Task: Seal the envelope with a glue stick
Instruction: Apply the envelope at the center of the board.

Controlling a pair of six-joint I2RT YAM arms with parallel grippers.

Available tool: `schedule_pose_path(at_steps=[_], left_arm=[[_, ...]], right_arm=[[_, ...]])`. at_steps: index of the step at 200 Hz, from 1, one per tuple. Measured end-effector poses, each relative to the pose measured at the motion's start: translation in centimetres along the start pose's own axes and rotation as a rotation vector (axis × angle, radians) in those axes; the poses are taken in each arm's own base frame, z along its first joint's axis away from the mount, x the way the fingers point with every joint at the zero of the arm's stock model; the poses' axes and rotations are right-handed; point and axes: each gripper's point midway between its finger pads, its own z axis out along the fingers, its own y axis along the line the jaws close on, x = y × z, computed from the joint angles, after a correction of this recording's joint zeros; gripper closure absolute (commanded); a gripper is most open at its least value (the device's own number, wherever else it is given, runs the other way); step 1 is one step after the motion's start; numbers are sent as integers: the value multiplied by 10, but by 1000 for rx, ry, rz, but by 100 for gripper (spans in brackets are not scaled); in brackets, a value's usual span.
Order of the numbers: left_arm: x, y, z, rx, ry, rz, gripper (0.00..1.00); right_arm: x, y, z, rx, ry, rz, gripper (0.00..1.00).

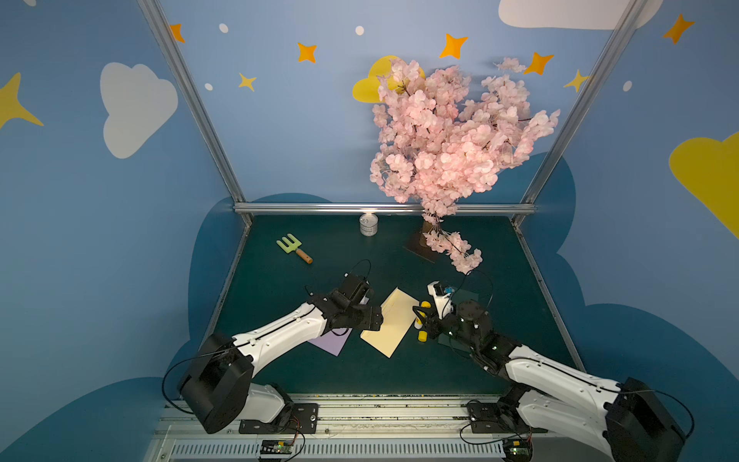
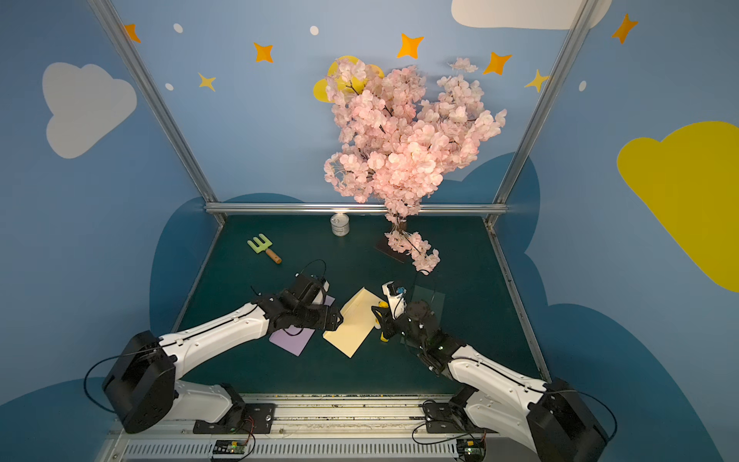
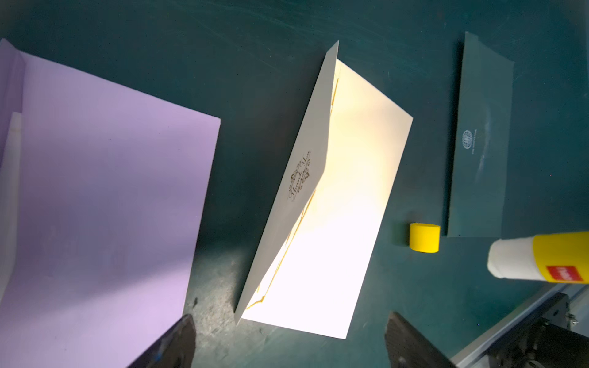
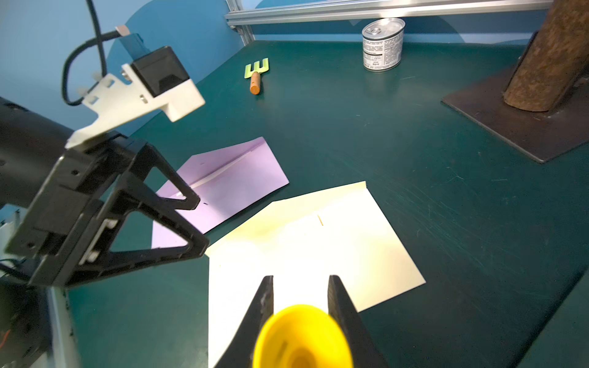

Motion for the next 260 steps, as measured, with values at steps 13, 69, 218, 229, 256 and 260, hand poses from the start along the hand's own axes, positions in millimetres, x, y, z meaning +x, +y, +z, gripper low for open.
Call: schedule_pose_path(at_steps=[13,69,218,229,256,260], left_arm=[[0,4,8,-14,13,28,8],[6,11,42,-45,112,125,23],[6,20,68,-82,162,189,85],[6,19,68,-80,162,189,87],[7,17,69,-62,158,190,90],[7,17,69,-59,159,190,90]], right_arm=[[-1,-1,6,5,-1,4,100],[-15,0,30,0,-35,29,100],[-2,15,87,-121,-44,77,100],[7,16,93,-127,-37,66,100],[27,19,105,-124,-45,13,100],[30,19,106,-120,-47,2,100]])
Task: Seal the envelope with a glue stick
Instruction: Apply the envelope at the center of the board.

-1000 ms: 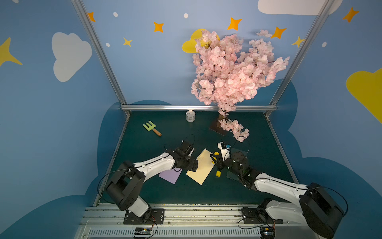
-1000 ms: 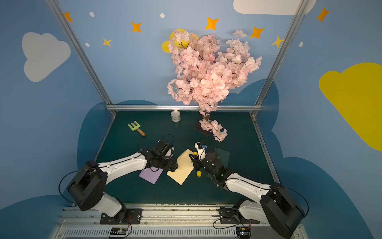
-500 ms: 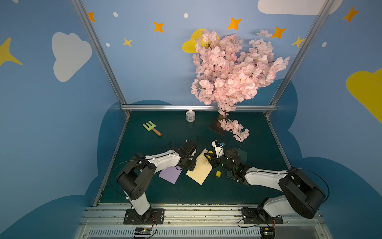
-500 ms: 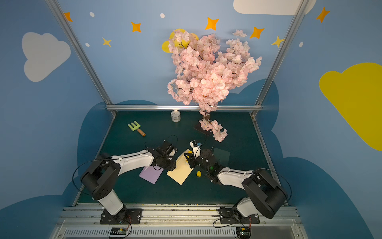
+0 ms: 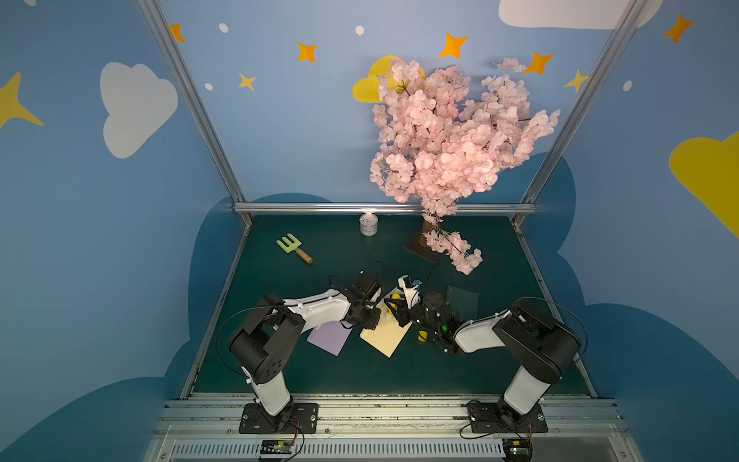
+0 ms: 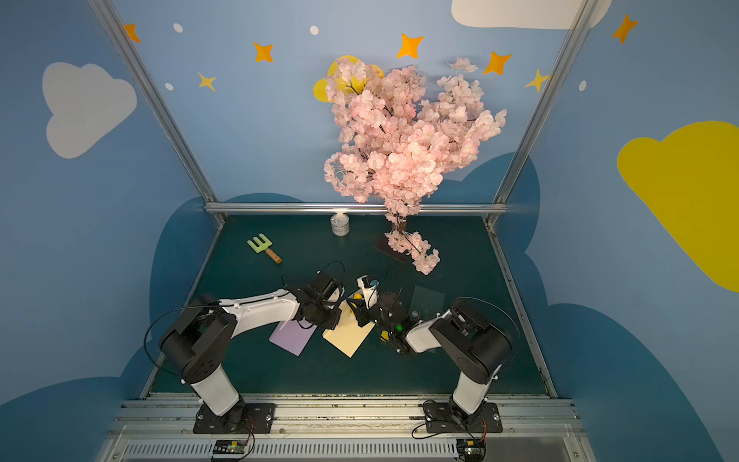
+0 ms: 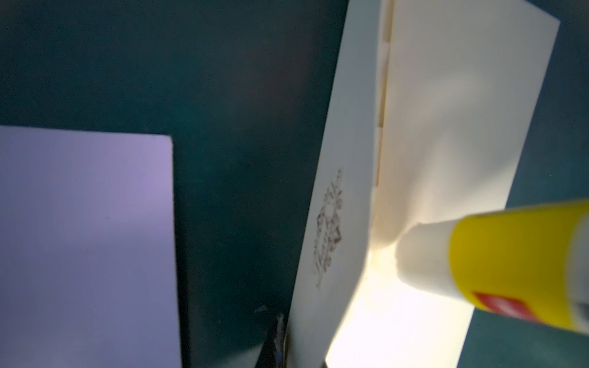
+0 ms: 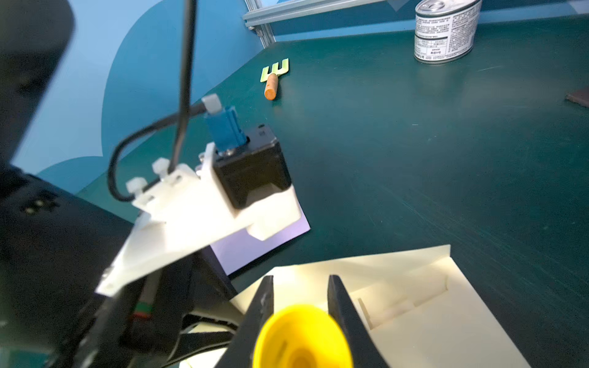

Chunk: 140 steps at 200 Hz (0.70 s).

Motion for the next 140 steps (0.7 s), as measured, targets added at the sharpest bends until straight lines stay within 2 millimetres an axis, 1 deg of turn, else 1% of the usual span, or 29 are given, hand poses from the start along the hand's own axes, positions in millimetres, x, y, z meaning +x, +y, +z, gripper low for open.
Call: schedule_pose_path(at_steps=[21,62,84,106,140], left_arm=[[1,-1,1,11,-1,-3,92],[0,-5,2,34,-10,-12,94],[-1,-6,2,42,-14,-14,95],[-1,-6,3,41,-14,-19,95],[0,-6,3,40,-16,-31,96]], right_arm=[[11,3,1,13,-21,-59,100],[12,21,-7,15,-86,-176,100],[16,25,-6,30,-93,-221,100],[16,20,-9,77,-121,-240,100],[11,2,-14,179,-144,-259,100]])
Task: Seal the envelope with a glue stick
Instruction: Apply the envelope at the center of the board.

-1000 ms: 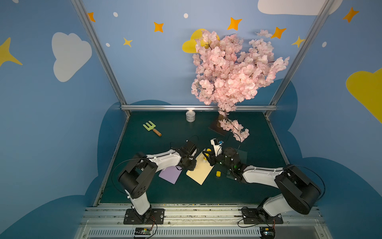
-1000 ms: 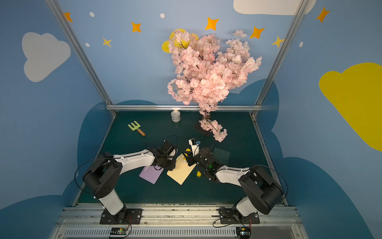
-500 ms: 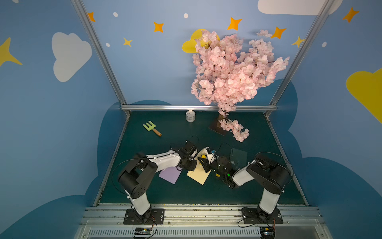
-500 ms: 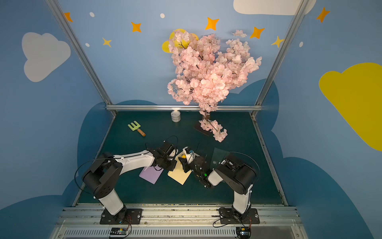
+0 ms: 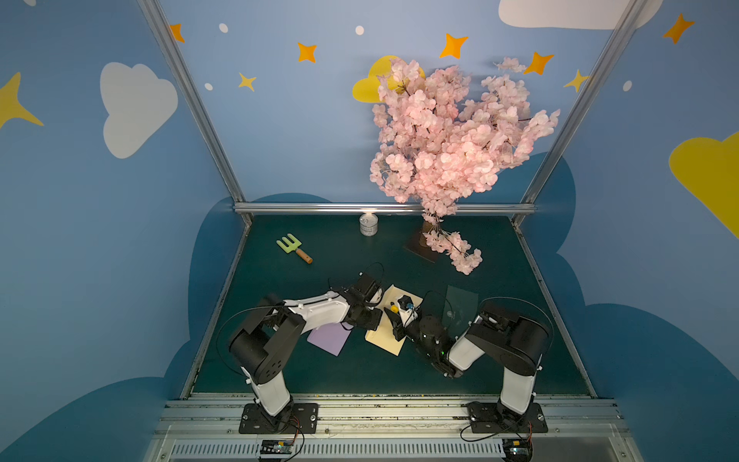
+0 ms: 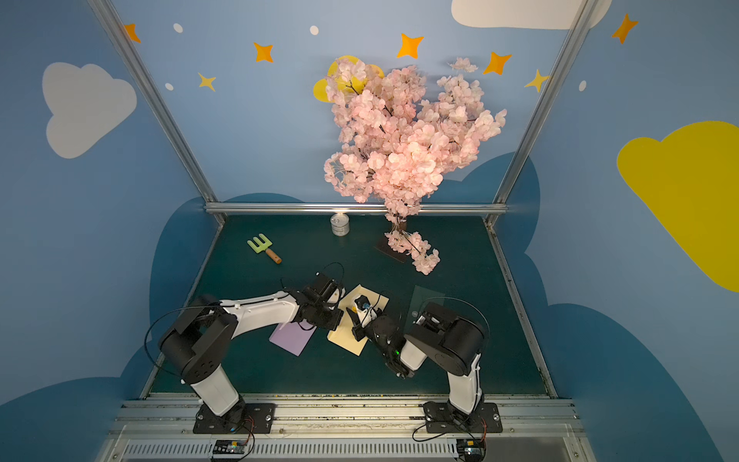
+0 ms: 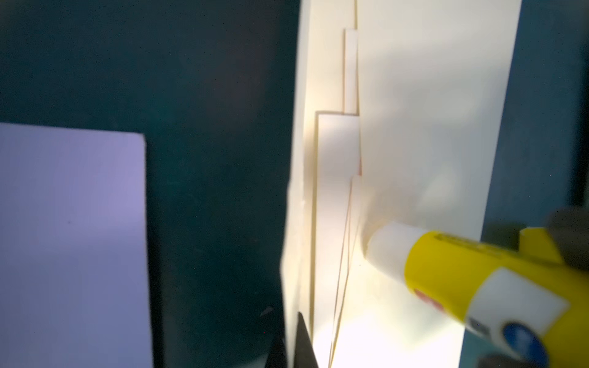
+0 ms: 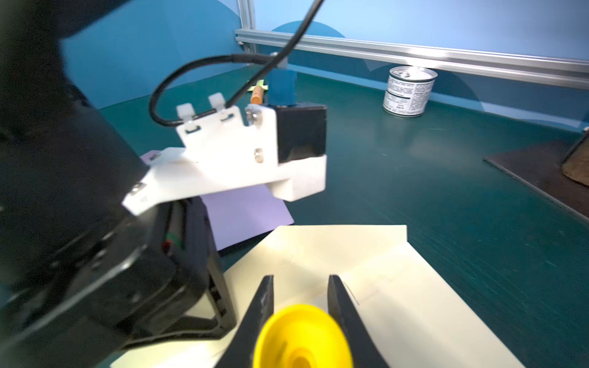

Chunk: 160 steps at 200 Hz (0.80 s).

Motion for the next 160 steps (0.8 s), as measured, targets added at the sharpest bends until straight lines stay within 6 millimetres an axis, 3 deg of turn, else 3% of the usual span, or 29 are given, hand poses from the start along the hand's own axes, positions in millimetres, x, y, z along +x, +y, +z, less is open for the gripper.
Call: schedule_pose_path(at_steps=[64,86,160], left_arm=[[2,1,-4,3,-19,-12,96],[3,2,-4,-1,-18,-17,96],[0,3,-1,-8,-12,-18,96]], right_arm=[[0,-35,8,109,-1,86,100],[1,-39,9,94,4,121,100],[5,23,-12,-105,35,127,100]])
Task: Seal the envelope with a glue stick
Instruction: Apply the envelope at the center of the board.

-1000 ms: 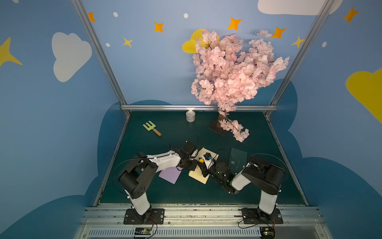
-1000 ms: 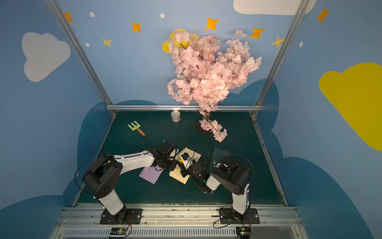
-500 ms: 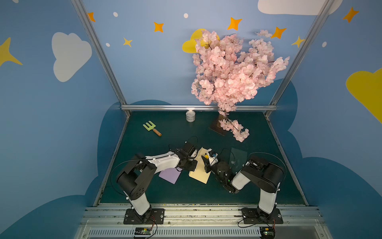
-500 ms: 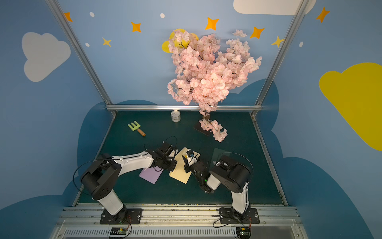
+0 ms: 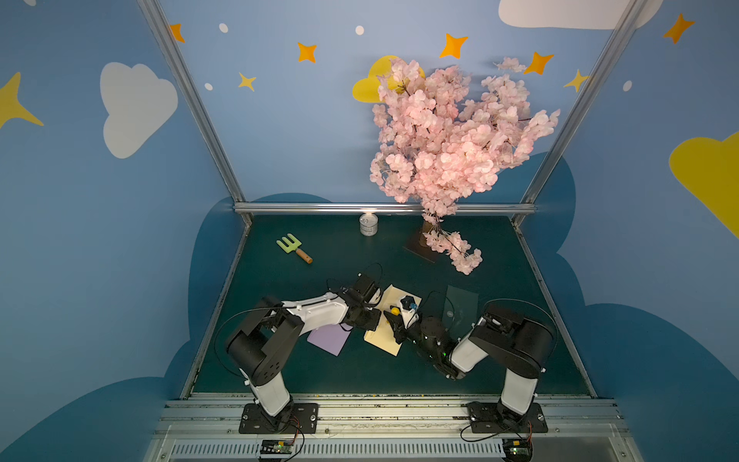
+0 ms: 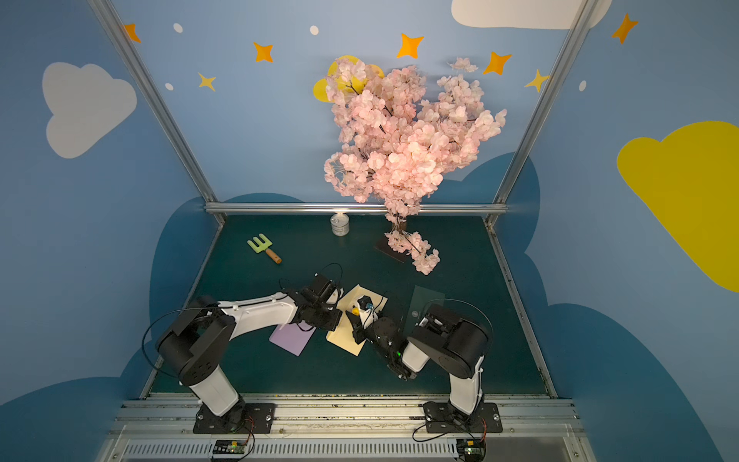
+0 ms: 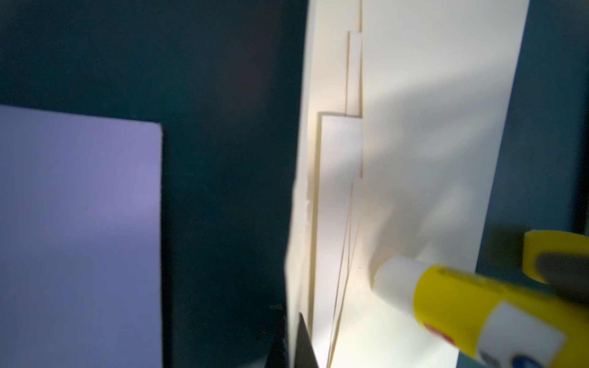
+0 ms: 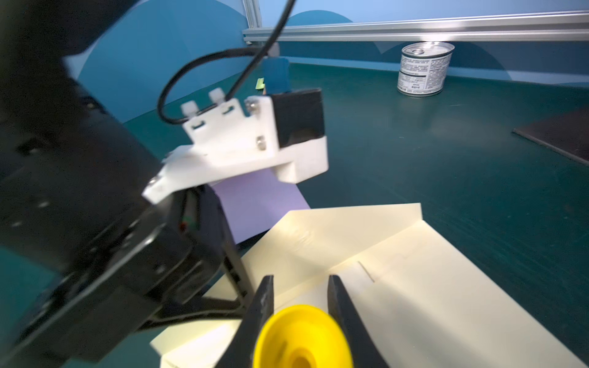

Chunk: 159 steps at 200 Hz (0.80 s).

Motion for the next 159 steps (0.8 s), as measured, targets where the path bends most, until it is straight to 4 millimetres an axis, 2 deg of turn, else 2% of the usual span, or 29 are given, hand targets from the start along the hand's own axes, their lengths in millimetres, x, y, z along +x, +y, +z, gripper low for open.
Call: schedule_pose_path(at_steps=[25,47,86,109,133,159], left_arm=[[-1,0,0,0,-1,0,96],[-1,0,0,1,-1,0,96],[-2,-1,0,7,-7,0,96],[-3,-1,0,8,-8,-1,96],[-3,-1,0,8,-8,-1,96],[-2,-1,2,8,-4,-2,96]], right_arm=[[1,-2,-1,18,3,20,100],[-2,-11,7,56,7,48,100],[-12,-60,21,193,15,93,100],[-14,-80,25,242,30,89,100],[-14,-79,27,219,38,79,100],[-12,-59,24,126,29,95,100]])
